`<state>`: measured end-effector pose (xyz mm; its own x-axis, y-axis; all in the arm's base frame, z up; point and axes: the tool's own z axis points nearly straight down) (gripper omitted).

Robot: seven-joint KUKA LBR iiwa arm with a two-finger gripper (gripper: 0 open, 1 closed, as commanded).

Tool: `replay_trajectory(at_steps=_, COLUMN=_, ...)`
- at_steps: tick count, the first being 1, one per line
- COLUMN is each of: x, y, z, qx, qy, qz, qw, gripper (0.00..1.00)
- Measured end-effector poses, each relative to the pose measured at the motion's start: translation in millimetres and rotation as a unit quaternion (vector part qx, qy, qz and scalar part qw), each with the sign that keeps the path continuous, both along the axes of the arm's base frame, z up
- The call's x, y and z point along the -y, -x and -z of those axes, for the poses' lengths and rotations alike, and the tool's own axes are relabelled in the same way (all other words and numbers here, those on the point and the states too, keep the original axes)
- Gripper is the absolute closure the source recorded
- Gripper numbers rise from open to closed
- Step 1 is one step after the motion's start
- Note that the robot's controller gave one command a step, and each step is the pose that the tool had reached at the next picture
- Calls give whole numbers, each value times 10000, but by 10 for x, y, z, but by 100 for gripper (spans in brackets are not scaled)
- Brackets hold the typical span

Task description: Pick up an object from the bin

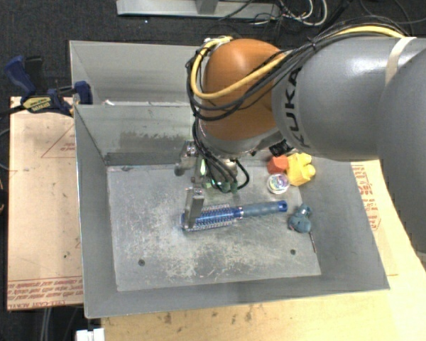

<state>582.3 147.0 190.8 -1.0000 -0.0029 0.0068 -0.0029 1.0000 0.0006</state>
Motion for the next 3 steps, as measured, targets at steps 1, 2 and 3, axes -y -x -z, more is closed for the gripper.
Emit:
replay_trajectory(at_steps=1, x=696, y=86, z=1125, qx=56, qy=-7, qz=-183, qw=9998, gripper=0)
replay_trajectory(at_steps=2, x=676, y=76, z=1094, qx=69, qy=-10, qz=-198, qw=9998, gripper=100)
replay_trajectory(at_steps=3, x=453, y=32, z=-276, qx=84, qy=-10, qz=-380, qw=9992, gripper=100)
